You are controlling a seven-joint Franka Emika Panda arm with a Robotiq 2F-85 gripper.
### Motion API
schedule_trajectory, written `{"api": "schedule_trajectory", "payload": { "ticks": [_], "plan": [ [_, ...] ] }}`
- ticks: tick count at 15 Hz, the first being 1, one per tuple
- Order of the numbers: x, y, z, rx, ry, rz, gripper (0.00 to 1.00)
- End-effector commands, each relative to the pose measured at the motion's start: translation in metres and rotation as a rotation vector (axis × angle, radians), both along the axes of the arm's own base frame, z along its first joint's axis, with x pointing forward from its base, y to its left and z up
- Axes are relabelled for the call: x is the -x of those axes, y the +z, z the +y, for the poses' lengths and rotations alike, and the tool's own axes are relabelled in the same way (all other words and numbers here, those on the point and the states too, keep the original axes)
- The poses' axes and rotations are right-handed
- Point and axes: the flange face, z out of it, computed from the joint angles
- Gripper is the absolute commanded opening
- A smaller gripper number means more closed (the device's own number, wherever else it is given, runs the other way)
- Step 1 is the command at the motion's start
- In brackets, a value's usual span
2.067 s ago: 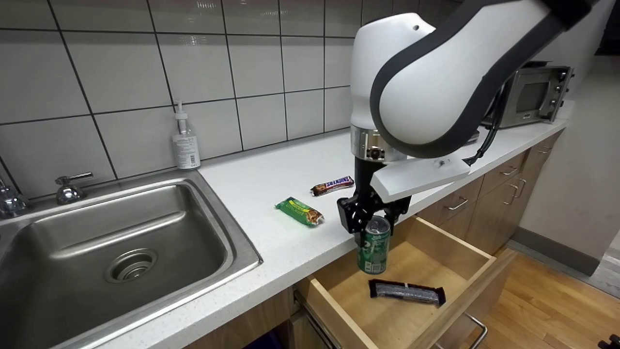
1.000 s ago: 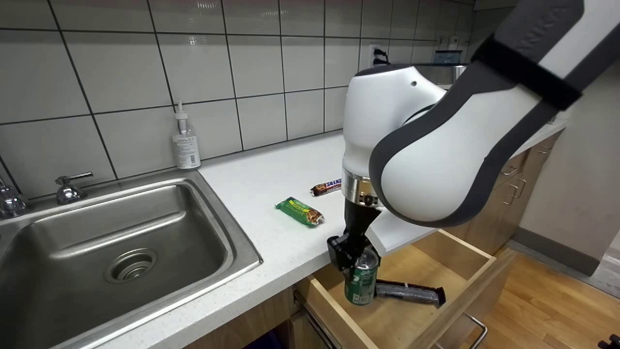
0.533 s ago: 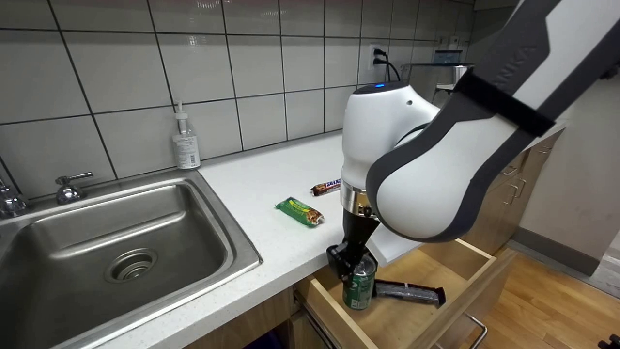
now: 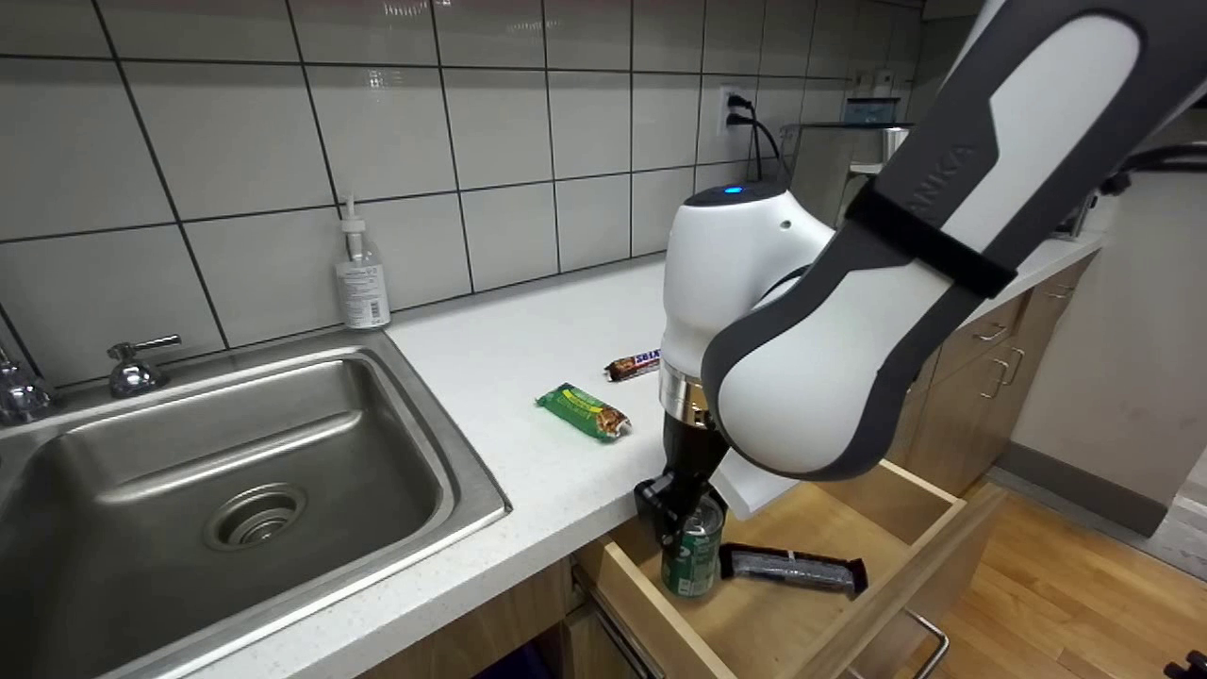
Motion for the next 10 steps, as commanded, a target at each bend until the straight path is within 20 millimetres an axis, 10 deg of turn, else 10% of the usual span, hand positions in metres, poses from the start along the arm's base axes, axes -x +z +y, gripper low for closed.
{"api": "schedule_trajectory", "payload": {
  "ticks": [1, 10],
  "plan": [
    [-0.012, -0.002, -0.007, -0.005, 0.028, -0.015, 0.38],
    [-0.013, -0.013, -0.009, -0.002, 0.029, -0.001, 0.38]
  ]
}}
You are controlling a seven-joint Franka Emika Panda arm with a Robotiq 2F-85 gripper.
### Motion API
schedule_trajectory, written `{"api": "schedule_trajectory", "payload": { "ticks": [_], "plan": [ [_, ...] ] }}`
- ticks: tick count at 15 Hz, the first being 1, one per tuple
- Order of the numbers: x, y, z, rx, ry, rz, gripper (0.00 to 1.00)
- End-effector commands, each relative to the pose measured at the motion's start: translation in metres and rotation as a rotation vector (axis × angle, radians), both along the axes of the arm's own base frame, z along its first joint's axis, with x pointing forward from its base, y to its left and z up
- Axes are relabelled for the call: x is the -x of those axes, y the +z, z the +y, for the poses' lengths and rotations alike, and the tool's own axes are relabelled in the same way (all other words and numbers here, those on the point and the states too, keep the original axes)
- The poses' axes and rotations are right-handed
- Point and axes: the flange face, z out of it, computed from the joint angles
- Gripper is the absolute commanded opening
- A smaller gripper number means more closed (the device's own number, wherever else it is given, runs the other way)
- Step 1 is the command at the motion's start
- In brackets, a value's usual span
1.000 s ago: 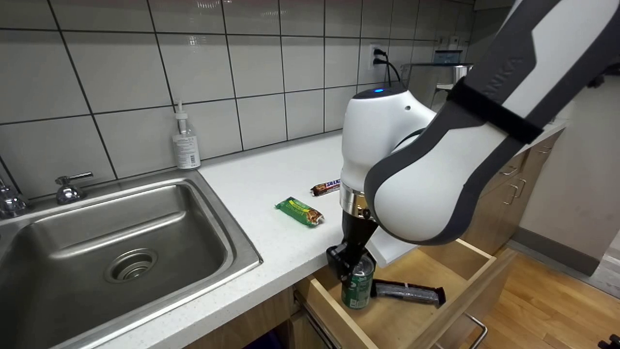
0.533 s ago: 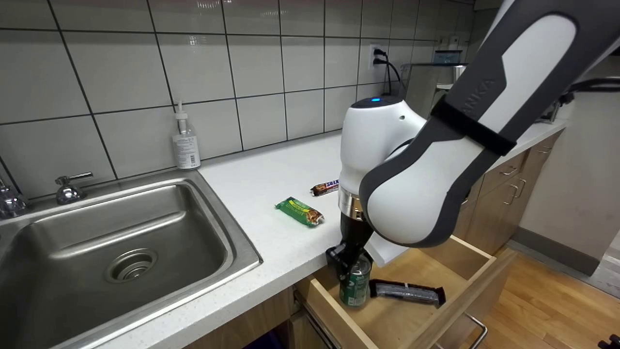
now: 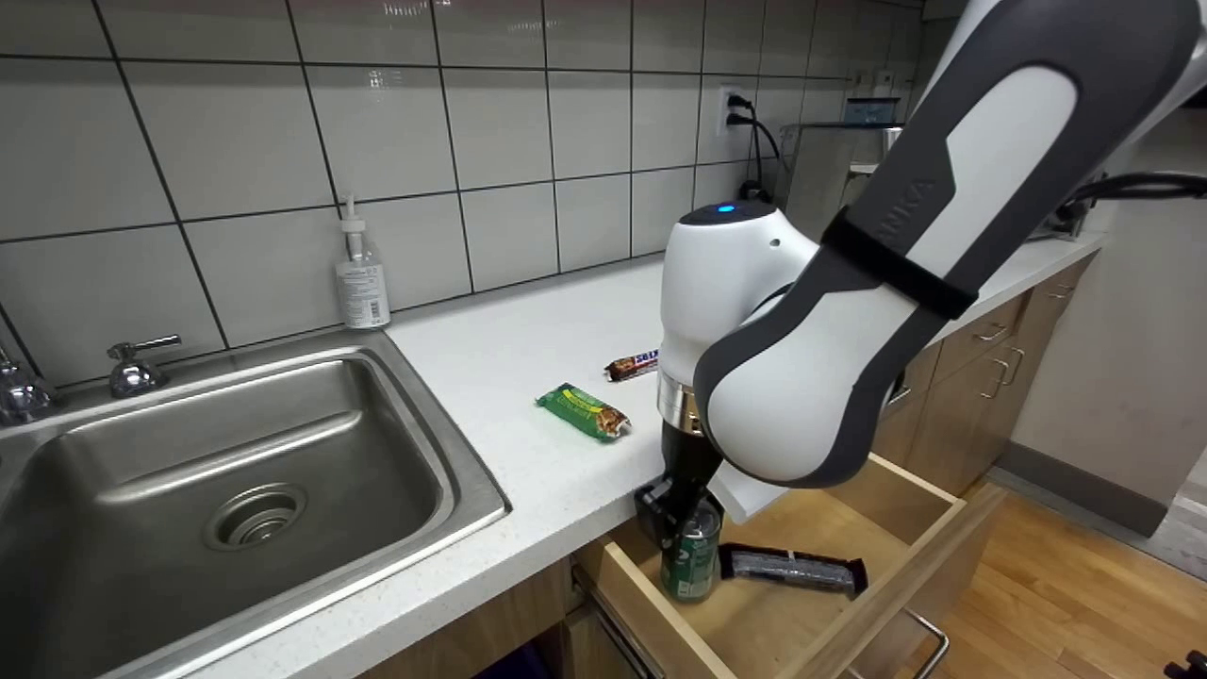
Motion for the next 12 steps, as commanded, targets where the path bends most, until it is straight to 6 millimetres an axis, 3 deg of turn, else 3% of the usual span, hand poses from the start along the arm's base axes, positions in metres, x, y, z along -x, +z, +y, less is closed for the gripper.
{"api": "schedule_trajectory", "payload": {
  "ticks": [1, 12],
  "plan": [
    [-0.0051, 0.0002, -0.0036, -0.005, 0.008, -0.005, 0.38],
    [-0.0106, -0.0075, -0.0078, 0.005, -0.013, -0.005, 0.38]
  ]
}}
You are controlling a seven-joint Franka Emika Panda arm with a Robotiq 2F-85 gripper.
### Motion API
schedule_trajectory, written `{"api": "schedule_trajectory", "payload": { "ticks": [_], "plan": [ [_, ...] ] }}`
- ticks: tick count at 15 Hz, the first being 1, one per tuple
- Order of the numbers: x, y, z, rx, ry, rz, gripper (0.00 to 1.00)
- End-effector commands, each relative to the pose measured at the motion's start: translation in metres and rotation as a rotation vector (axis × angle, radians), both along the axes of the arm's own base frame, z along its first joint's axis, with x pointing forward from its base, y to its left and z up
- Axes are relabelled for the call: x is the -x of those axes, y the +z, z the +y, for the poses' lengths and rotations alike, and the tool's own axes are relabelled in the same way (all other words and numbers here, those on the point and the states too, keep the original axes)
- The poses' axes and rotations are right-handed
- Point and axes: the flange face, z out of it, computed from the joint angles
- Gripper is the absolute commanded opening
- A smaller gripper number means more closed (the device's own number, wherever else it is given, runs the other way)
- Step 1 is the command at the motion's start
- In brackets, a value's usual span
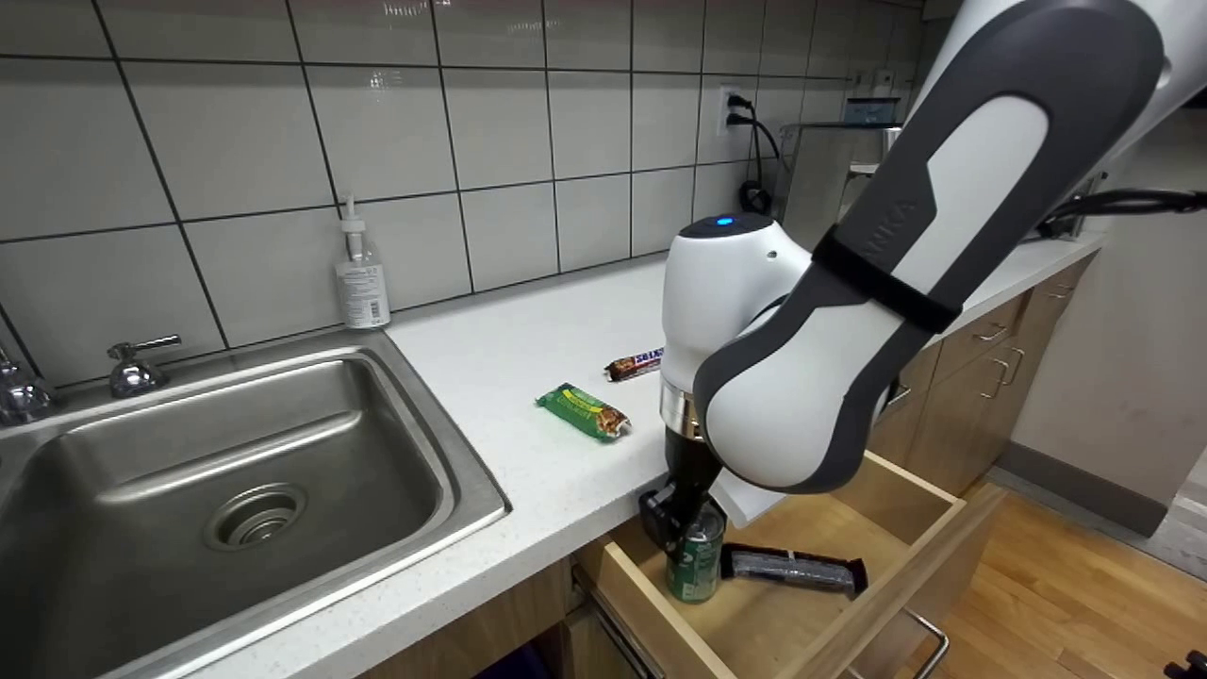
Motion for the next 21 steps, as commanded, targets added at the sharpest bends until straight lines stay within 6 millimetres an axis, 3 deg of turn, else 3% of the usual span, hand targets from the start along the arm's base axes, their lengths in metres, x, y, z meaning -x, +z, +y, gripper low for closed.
{"api": "schedule_trajectory", "payload": {
  "ticks": [1, 8, 9, 12, 21],
  "plan": [
    [-0.0086, 0.0017, -0.0016, -0.002, -0.004, -0.014, 0.38],
    [-0.0095, 0.0029, -0.0011, 0.0, -0.009, -0.012, 0.4],
    [-0.0095, 0.003, -0.0012, 0.001, -0.01, -0.01, 0.88],
    [-0.0103, 0.0038, -0.0028, 0.005, -0.015, -0.008, 0.99],
    [-0.0103, 0.0074, -0.0092, 0.008, -0.028, -0.005, 1.0]
  ]
}}
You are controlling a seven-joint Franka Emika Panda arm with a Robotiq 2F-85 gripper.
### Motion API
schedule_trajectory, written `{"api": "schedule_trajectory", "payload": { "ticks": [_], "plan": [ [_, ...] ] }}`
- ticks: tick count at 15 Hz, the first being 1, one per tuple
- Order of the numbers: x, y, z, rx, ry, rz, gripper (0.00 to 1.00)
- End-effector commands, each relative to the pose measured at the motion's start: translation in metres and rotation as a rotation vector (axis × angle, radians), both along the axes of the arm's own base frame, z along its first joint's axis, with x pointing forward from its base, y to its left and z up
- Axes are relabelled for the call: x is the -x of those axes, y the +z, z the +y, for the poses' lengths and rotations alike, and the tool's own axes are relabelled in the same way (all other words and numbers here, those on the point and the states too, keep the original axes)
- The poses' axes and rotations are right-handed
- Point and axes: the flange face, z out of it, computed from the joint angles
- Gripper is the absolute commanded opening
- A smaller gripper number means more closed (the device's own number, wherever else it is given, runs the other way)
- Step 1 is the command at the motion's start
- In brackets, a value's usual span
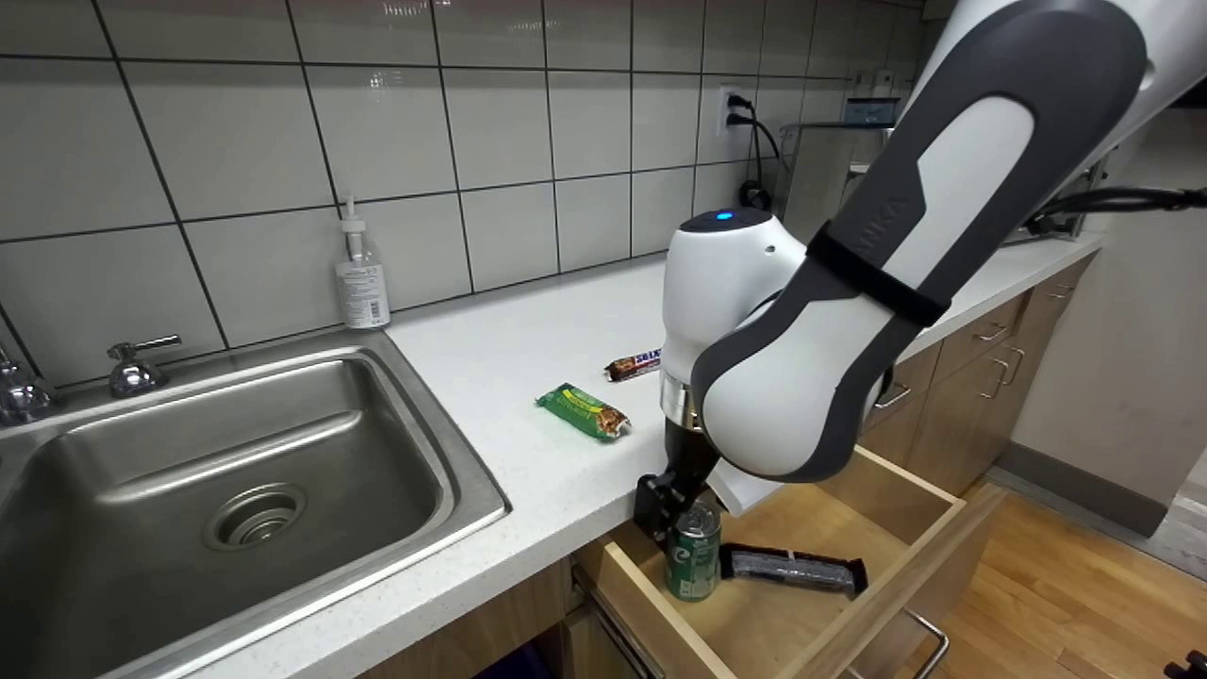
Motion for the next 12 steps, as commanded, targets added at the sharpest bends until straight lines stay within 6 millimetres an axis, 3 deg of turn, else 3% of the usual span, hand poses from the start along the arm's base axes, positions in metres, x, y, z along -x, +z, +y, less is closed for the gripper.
{"api": "schedule_trajectory", "payload": {
  "ticks": [1, 12],
  "plan": [
    [-0.002, 0.006, -0.003, 0.0, -0.021, 0.01, 1.0],
    [0.012, 0.028, -0.002, -0.039, -0.066, -0.005, 1.0]
  ]
}}
